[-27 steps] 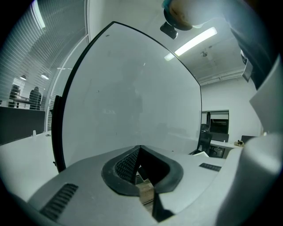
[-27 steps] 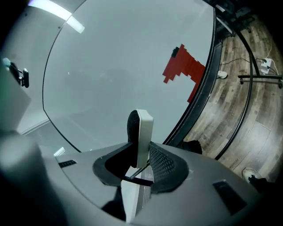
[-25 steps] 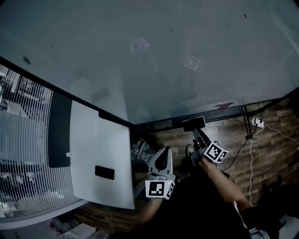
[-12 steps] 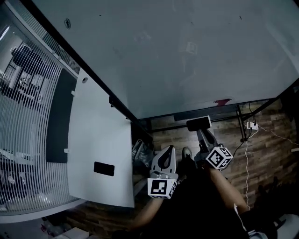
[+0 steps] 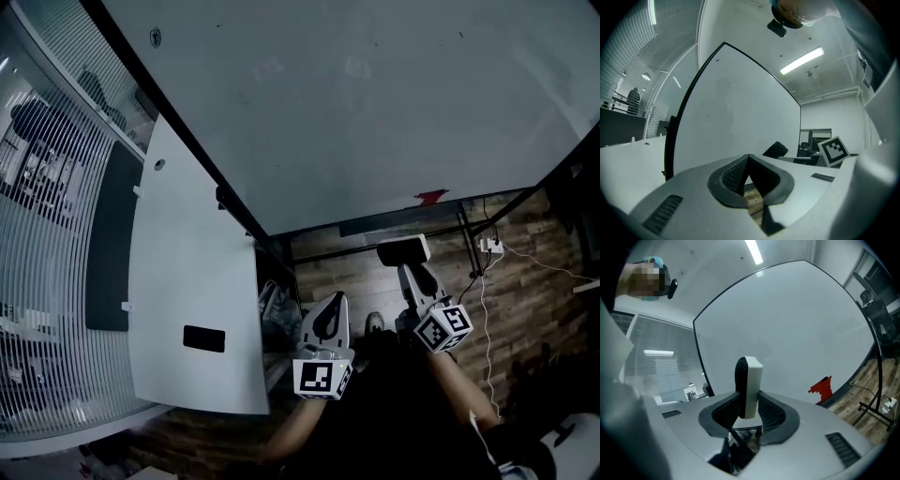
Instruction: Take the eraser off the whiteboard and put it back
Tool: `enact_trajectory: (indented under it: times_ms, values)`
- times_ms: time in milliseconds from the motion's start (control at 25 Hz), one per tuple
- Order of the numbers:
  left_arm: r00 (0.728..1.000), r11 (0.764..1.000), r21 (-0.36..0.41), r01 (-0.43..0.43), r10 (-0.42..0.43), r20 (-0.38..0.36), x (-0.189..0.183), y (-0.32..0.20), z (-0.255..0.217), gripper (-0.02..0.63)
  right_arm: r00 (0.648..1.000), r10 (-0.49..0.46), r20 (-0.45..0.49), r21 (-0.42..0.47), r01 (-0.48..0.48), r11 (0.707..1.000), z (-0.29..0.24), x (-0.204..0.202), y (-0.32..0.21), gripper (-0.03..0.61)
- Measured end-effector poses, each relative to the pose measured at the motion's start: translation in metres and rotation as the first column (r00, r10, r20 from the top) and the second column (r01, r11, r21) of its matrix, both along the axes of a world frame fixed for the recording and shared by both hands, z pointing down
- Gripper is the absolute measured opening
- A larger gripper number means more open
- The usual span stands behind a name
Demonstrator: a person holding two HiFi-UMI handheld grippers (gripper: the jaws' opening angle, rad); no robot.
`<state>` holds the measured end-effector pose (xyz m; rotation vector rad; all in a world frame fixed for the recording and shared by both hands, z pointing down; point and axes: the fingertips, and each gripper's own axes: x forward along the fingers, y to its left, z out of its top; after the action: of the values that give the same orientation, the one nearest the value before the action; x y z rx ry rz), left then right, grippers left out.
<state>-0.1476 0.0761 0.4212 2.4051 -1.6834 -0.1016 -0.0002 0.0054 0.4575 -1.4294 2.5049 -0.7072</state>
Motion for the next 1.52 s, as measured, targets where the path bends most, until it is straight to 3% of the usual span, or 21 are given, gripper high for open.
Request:
enact_trajectory:
  times_ms: [160, 640, 840, 1160, 1520]
  values:
    - [1.0, 1.0, -0.008, 0.002, -0.003, -0.029, 0.005, 0.001, -0.002, 0.002, 0.999, -0.001, -0.049, 0.038, 0.002, 0.999, -0.013, 0.006, 0.007, 0.123]
    - [1.0, 1.0, 0.011, 0.028, -0.028, -0.007, 0.032, 0.0, -0.014, 0.002, 0.992, -0.045, -0.121, 0.129, 0.061, 0.99, -0.038, 0.026, 0.028, 0.123]
    - [1.0, 1.0, 0.009, 0.025, -0.025, 0.013, 0.045, 0.0, -0.01, 0.002, 0.988, -0.073, -0.134, 0.12, 0.089, 0.989, -0.032, 0.031, 0.038, 0.123]
    - [0.999, 1.0, -0.004, 0.019, -0.019, 0.036, 0.057, -0.003, -0.007, 0.002, 0.994, -0.09, -0.068, 0.154, 0.1, 0.983, -0.043, 0.035, 0.039, 0.123]
    - [0.999, 1.0, -0.002, 0.023, -0.023, 0.044, 0.062, -0.001, -0.007, 0.002, 0.993, -0.08, -0.085, 0.144, 0.092, 0.985, -0.037, 0.044, 0.04, 0.123]
